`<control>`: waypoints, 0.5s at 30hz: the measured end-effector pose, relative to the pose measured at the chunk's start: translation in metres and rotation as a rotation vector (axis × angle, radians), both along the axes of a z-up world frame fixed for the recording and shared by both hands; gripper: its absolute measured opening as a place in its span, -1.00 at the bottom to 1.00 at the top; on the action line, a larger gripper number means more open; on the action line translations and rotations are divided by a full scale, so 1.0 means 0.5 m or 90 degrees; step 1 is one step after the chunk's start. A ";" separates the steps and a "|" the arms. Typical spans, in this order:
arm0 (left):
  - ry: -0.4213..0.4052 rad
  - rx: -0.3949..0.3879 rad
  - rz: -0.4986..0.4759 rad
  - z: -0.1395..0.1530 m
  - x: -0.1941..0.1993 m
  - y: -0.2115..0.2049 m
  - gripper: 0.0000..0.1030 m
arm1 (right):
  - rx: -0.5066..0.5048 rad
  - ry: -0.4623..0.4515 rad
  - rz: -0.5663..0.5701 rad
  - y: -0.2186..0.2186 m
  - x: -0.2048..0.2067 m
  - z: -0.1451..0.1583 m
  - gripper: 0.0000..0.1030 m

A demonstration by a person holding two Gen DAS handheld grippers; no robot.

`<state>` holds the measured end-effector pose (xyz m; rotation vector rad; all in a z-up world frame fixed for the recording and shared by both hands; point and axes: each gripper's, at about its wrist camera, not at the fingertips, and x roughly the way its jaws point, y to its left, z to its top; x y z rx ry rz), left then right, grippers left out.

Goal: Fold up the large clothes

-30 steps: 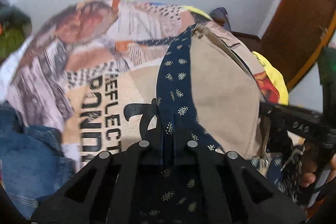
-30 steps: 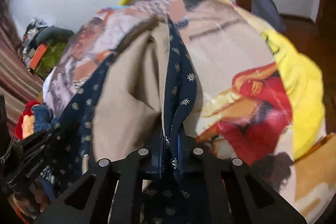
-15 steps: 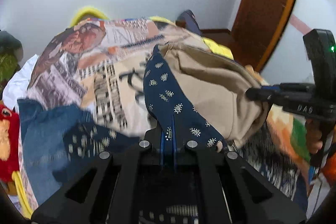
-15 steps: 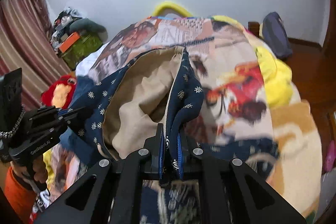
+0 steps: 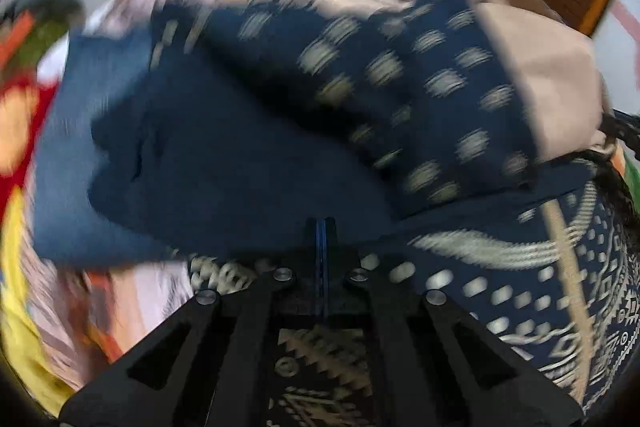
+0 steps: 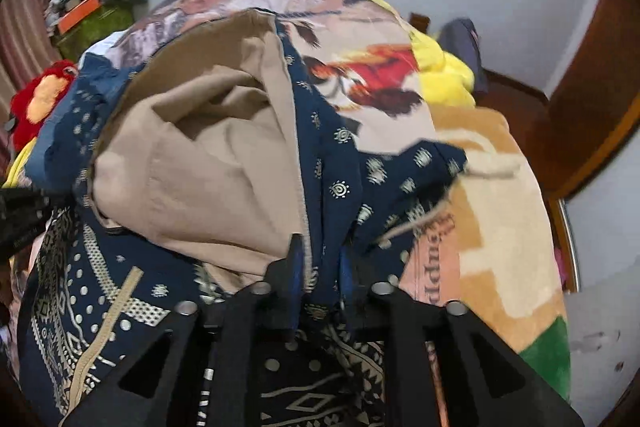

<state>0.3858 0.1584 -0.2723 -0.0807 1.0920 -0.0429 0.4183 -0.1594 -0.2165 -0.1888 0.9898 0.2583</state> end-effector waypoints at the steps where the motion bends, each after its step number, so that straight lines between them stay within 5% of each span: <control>1: -0.006 -0.015 0.004 0.000 -0.005 0.010 -1.00 | -0.022 -0.013 -0.019 -0.003 0.001 -0.002 0.27; 2: -0.009 -0.029 0.008 0.003 -0.011 0.021 -1.00 | -0.058 -0.040 -0.044 -0.009 -0.003 0.001 0.79; 4: -0.007 -0.036 0.003 0.009 -0.015 0.027 -1.00 | -0.073 -0.083 -0.036 -0.021 -0.014 0.009 0.81; 9: -0.032 -0.001 -0.023 0.058 -0.028 0.003 -0.95 | -0.007 -0.065 -0.004 -0.052 -0.026 0.042 0.80; 12: -0.071 0.018 -0.049 0.117 -0.030 -0.024 -0.71 | 0.040 -0.075 0.008 -0.061 -0.027 0.081 0.80; 15: -0.109 0.028 -0.057 0.167 -0.014 -0.049 -0.05 | 0.079 -0.082 0.022 -0.056 -0.014 0.119 0.80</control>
